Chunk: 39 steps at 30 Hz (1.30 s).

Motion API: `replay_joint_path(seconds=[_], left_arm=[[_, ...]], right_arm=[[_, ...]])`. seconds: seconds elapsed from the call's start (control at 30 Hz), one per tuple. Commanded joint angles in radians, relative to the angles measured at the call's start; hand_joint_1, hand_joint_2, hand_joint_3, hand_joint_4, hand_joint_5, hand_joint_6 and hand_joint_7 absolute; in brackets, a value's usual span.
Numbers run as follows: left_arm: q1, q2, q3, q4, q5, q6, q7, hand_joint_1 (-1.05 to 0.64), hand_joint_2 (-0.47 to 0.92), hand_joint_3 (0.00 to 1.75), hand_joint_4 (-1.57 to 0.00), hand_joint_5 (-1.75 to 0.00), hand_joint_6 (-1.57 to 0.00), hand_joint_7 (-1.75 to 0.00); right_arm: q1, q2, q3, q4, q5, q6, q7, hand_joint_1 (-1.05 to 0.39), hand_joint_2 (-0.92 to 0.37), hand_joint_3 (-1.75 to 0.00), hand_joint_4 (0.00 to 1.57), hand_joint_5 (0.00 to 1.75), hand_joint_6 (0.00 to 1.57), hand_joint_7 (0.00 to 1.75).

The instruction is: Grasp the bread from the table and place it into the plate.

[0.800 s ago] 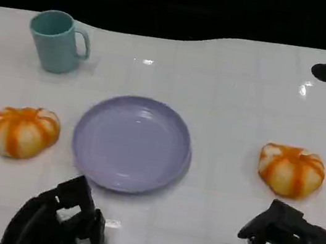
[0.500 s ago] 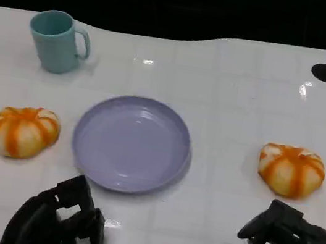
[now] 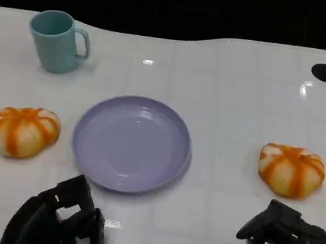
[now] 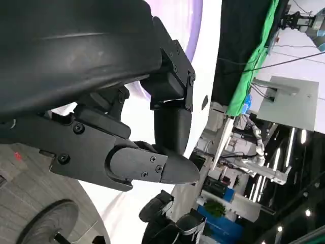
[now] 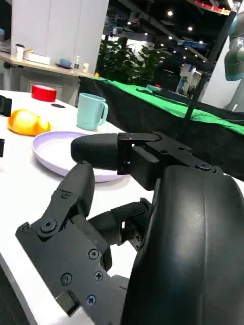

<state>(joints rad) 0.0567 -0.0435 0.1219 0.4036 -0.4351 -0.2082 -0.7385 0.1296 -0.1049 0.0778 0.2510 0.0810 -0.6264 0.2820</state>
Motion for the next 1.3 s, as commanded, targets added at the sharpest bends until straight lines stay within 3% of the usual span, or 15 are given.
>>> replay_joint_path(seconds=[0.03,0.1,0.23,0.5,0.6,0.73,0.93,1.13,1.3], left_arm=[[0.002,0.017,0.009,-0.003,-0.002,-0.002,0.004,-0.65,0.92,0.19,-0.81,-1.75,-0.69,-1.61],[0.002,0.018,0.009,-0.004,-0.004,0.001,0.001,-0.65,0.92,0.19,-0.81,-1.75,-0.69,-1.60],[0.001,0.018,0.008,-0.004,-0.001,-0.003,0.002,-0.65,0.92,0.19,-0.81,-1.75,-0.69,-1.61],[-0.002,0.020,0.007,0.002,-0.002,-0.003,-0.003,-0.64,0.92,0.19,-0.80,-1.75,-0.68,-1.60],[-0.002,0.021,0.005,0.002,0.002,-0.007,-0.001,-0.65,0.92,0.20,-0.80,-1.75,-0.68,-1.60],[-0.007,0.018,0.007,0.006,-0.004,0.001,-0.001,-0.63,0.92,0.20,-0.80,-1.75,-0.68,-1.61],[-0.014,0.015,0.007,0.014,-0.002,-0.005,0.001,-0.63,0.92,0.20,-0.81,-1.75,-0.69,-1.61],[-0.024,0.013,0.008,0.040,0.011,-0.038,0.005,-0.64,0.92,0.21,-0.82,-1.75,-0.69,-1.61],[-0.028,0.017,0.008,0.049,0.004,-0.036,-0.003,-0.64,0.92,0.23,-0.81,-1.75,-0.69,-1.61]], right_arm=[[-0.001,-0.002,-0.015,0.002,0.016,0.000,0.005,-0.15,-0.49,-1.17,0.75,1.71,0.75,1.28],[-0.002,-0.002,-0.015,0.001,0.022,-0.003,0.011,-0.15,-0.50,-1.13,0.75,1.68,0.75,1.25],[0.000,0.006,-0.017,-0.007,0.035,-0.001,0.012,-0.15,-0.61,-0.89,0.73,1.51,0.76,1.07],[-0.030,-0.004,-0.037,-0.009,0.049,-0.015,0.038,-0.25,-0.72,-0.52,0.60,1.13,0.60,0.81],[-0.041,-0.006,-0.048,-0.002,0.026,-0.040,0.030,-0.27,-0.75,-0.45,0.60,1.07,0.61,0.76],[-0.061,-0.023,-0.068,0.000,-0.040,-0.080,-0.008,-0.38,-0.89,-0.19,0.56,0.75,0.61,0.48],[-0.092,-0.056,-0.103,0.009,-0.139,-0.159,-0.070,-0.45,-0.92,-0.13,0.46,0.47,0.58,0.17],[-0.124,-0.099,-0.140,-0.002,-0.286,-0.186,-0.170,-0.48,-0.92,-0.13,0.40,0.34,0.53,0.06],[-0.140,-0.135,-0.160,-0.039,-0.463,-0.159,-0.289,-0.50,-0.92,-0.13,0.35,0.29,0.50,0.03]])
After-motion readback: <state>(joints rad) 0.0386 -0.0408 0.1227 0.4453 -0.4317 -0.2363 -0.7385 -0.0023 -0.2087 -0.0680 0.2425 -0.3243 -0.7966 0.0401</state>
